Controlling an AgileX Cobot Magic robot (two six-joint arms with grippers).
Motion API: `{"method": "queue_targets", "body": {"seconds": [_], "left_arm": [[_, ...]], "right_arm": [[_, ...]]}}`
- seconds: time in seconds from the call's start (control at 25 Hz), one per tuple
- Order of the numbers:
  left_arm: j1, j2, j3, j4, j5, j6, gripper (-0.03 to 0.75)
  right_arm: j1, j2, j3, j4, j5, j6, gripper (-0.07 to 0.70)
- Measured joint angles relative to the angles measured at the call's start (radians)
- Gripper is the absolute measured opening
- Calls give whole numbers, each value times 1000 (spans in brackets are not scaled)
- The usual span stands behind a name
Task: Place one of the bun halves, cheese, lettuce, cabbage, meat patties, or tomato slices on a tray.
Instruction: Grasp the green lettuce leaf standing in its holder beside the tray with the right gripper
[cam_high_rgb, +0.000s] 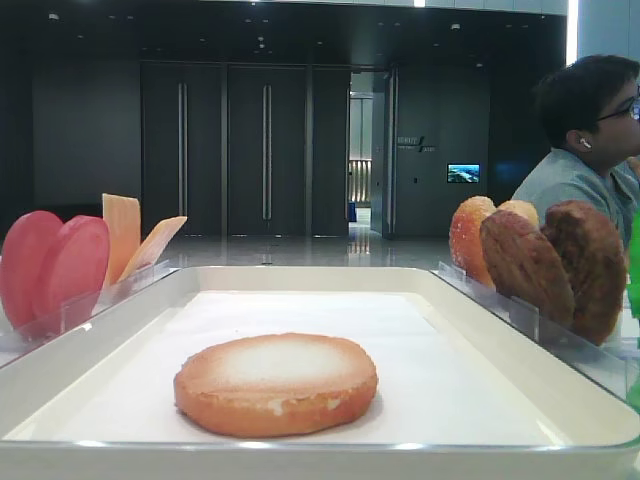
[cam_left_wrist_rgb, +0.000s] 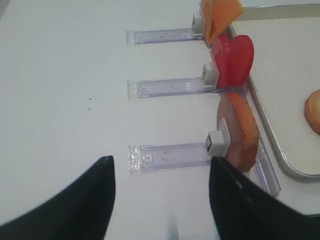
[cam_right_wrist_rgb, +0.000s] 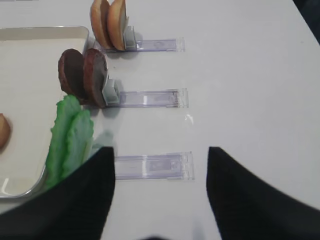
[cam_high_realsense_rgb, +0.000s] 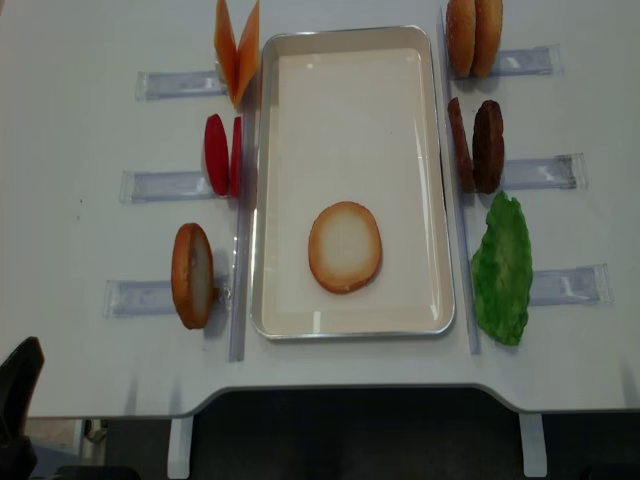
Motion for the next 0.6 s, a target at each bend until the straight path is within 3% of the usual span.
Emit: {"method": "queue_targets", "body": {"seconds": [0.24, 0.6], "left_arm": [[0, 0, 0, 0, 0, -4, 452], [0, 0, 0, 0, 0, -26, 452]], "right_arm": [[0, 112, -18, 0, 39, 13, 380], [0, 332, -48, 25, 40, 13, 377]]}}
